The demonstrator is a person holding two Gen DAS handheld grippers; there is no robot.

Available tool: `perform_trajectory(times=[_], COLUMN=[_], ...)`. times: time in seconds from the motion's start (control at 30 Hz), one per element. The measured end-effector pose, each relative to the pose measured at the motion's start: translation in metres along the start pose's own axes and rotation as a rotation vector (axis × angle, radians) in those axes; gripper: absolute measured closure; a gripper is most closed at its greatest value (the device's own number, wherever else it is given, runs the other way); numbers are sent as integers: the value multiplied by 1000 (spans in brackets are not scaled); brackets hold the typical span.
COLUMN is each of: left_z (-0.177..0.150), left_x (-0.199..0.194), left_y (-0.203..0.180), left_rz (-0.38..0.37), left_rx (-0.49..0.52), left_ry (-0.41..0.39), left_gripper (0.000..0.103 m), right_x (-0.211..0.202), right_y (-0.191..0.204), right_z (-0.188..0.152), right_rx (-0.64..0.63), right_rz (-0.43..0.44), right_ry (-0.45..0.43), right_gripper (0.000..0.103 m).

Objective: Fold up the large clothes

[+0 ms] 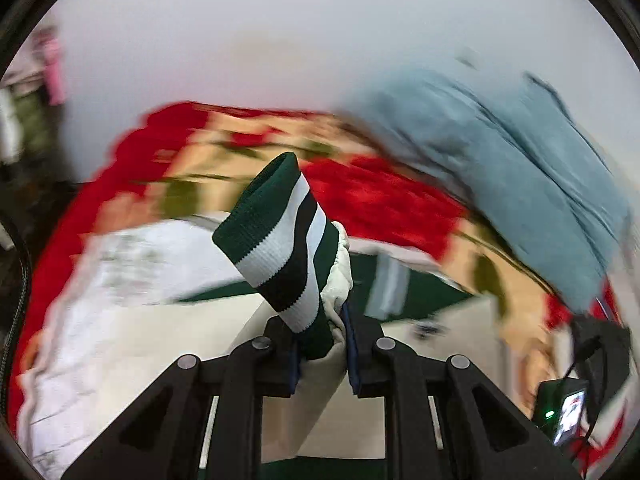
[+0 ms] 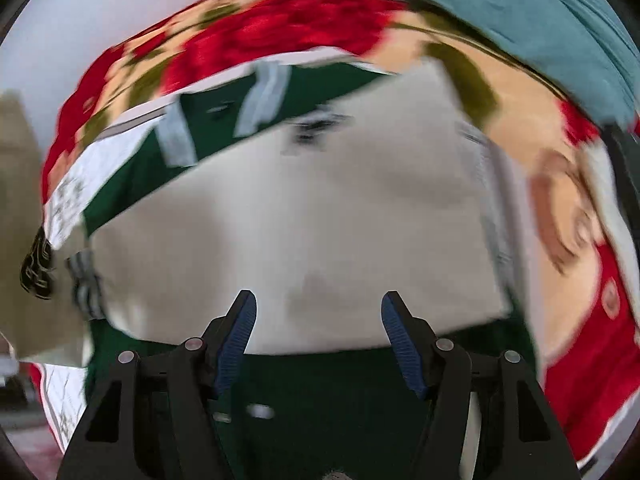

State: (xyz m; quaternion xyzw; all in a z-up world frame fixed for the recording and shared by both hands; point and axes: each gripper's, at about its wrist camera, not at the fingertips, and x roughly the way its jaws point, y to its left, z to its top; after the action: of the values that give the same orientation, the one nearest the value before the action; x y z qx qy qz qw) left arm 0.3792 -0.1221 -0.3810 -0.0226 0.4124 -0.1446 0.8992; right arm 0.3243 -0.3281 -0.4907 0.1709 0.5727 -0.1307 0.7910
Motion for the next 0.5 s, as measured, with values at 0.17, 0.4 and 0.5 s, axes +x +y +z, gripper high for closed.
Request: perform_trajectory(times=[0.17, 0.4, 0.5], left_z=[-15, -60, -62], left_x=[53, 94, 87], left_y=[-104, -134, -123], left_rz=[-139, -125, -128], left_rx=[104, 157, 121], left_ry=[135, 309, 297], left_gripper=[89, 33, 6], right_x=[2, -6, -19], right_y=[-82, -153, -169], right_z=[-11, -27, -28], right_rx=[97, 185, 203], right_rz=[-62, -58, -28], right_ry=[1, -9, -38], right_gripper=[36, 36, 27])
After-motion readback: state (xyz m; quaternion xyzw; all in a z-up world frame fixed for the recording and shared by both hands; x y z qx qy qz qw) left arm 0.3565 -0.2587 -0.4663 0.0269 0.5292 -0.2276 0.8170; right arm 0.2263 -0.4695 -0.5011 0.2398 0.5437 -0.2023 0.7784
